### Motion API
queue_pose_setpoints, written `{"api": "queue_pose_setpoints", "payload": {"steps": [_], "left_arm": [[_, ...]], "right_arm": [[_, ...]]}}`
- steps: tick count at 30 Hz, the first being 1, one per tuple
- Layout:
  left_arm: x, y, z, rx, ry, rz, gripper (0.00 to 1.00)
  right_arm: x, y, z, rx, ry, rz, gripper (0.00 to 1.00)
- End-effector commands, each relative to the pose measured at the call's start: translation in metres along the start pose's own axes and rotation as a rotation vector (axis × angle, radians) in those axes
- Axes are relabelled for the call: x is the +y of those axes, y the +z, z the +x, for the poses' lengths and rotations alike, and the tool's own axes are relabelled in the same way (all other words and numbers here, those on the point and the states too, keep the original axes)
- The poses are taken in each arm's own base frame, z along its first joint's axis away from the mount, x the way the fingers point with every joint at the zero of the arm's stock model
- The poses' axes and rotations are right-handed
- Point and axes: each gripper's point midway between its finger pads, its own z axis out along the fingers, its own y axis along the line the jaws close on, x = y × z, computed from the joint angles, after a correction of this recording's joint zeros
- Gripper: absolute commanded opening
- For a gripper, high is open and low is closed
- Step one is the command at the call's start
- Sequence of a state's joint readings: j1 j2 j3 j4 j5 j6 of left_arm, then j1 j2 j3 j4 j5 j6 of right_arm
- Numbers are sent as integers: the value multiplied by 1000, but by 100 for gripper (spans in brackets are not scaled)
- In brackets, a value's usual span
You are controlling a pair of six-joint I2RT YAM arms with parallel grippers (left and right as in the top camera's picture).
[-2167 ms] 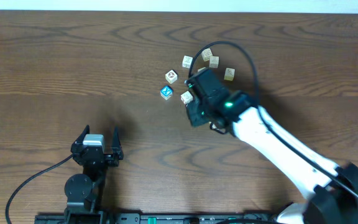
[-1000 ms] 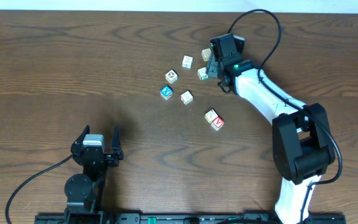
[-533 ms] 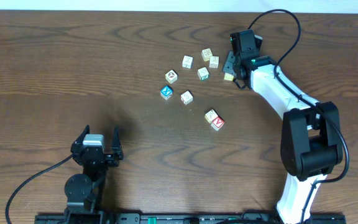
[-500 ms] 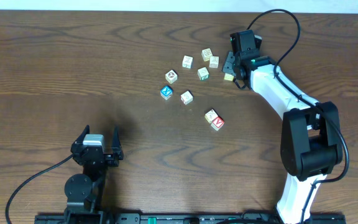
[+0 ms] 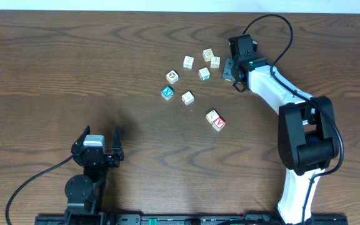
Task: Lift 3 blocks
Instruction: 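Grasp the green 'F' violin block with the right gripper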
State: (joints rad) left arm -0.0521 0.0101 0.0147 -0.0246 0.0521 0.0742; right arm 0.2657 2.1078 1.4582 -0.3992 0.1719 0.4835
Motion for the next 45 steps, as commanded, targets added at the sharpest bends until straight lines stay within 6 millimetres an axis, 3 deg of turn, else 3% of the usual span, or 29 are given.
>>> {"api": "queue_pose_setpoints", "payload": {"steps": [1, 8, 15, 22, 26, 33, 38, 45], "left_arm": [[3, 0, 15, 50, -12, -14, 76], [3, 0, 15, 50, -12, -14, 76], [3, 0, 15, 50, -12, -14, 76], [3, 0, 15, 50, -12, -14, 76], [3, 0, 15, 50, -12, -14, 76], [3, 0, 15, 50, -12, -14, 76], [3, 0, 15, 50, -12, -14, 76], [3, 0, 15, 50, -12, -14, 76]], "right_arm": [[3, 5, 1, 6, -35, -5, 54], [5, 4, 2, 12, -86, -14, 53], [2, 5, 8, 37, -89, -2, 32], [-3, 4, 17, 73, -95, 15, 20], [-8, 3, 26, 109, -83, 34, 10], [-25, -4, 59, 248, -52, 100, 5], [-21, -18, 87, 388, -53, 59, 2], [-10, -66, 67, 308, -84, 46, 1]]}}
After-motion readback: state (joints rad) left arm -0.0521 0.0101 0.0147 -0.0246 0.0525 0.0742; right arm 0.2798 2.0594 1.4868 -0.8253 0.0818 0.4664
